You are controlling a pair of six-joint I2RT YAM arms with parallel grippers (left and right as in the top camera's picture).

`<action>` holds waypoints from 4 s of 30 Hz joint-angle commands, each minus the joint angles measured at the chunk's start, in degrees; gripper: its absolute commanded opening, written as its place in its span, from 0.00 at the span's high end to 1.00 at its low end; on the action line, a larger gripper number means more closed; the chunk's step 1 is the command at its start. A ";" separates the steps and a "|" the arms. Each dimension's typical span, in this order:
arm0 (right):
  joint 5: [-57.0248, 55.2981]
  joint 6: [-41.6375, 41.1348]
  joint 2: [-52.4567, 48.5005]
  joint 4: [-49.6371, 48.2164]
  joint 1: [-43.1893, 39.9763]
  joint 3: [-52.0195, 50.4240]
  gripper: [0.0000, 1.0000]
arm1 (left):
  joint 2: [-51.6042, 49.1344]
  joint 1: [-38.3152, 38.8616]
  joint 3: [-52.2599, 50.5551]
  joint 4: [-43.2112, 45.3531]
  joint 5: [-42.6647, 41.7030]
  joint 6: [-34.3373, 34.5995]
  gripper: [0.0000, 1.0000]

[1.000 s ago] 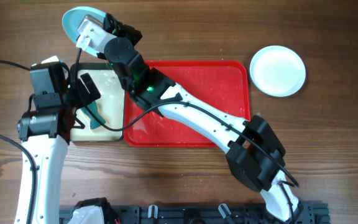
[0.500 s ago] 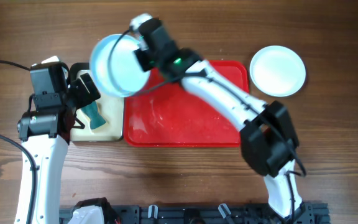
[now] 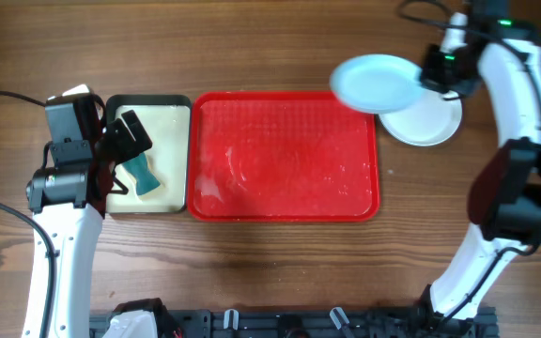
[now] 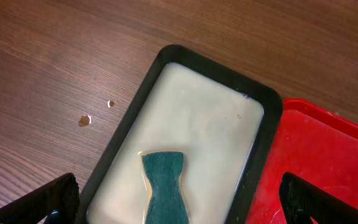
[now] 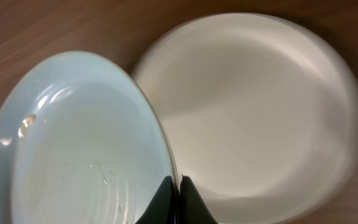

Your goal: Clean dirty plates on tray and stack at the side

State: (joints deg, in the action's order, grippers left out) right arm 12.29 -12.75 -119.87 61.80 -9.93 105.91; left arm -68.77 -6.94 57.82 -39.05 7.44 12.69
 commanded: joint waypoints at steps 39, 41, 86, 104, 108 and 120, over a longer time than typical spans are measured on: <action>1.25 13.88 8.44 -5.33 -5.77 2.62 0.00 | 0.31 -0.37 0.63 0.20 -0.31 -0.31 0.00; 1.07 14.08 8.44 -7.87 -5.81 2.23 0.00 | 0.31 -0.37 0.63 0.20 -0.31 -0.31 0.00; 5.79 19.96 119.69 -81.22 10.29 -96.67 0.00 | 0.31 -0.37 0.63 0.20 -0.31 -0.31 0.00; 5.77 13.40 118.81 -63.25 10.29 -105.59 0.00 | 0.31 -0.37 0.63 0.20 -0.31 -0.28 0.00; 5.77 13.40 118.79 -63.23 10.29 -105.59 0.00 | 0.31 -0.37 0.63 0.20 -0.31 -0.28 0.00; 5.77 13.40 118.79 -63.25 10.29 -105.59 0.00 | 0.31 -0.37 0.63 0.20 -0.31 -0.31 0.00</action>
State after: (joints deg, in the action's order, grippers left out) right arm 17.17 1.50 -0.91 -1.28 0.08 0.36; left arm -68.77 -6.94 57.82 -39.03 7.42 12.71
